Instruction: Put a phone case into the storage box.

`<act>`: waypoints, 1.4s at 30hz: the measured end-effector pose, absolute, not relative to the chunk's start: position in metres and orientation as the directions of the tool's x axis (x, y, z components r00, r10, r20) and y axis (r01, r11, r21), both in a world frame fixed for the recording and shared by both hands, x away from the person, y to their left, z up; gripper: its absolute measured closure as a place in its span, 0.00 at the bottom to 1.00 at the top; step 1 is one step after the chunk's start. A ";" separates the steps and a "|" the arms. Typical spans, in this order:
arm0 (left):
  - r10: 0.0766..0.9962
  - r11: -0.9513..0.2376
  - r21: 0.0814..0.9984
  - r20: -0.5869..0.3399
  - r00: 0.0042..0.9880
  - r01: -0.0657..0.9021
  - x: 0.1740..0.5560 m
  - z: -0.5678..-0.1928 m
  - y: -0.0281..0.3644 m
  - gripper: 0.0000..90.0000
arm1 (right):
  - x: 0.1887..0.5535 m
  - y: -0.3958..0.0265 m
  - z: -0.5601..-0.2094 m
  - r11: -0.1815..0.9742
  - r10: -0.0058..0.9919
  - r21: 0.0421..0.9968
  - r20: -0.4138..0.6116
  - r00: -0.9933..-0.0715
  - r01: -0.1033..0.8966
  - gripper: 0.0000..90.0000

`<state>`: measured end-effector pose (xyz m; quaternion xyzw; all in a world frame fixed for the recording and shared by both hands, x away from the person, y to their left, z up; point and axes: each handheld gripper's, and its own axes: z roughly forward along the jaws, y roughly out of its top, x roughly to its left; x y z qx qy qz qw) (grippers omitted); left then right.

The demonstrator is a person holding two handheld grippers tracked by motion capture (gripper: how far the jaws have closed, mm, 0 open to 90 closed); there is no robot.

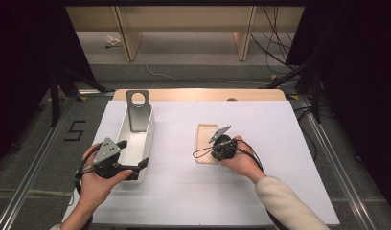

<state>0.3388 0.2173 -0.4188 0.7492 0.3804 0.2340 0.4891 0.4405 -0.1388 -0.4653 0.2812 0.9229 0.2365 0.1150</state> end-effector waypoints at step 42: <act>0.780 -0.245 0.914 -0.011 0.625 0.322 0.342 -0.422 0.212 0.02 | 0.434 -0.126 -0.446 0.918 0.272 0.353 -0.221 -0.937 0.183 0.47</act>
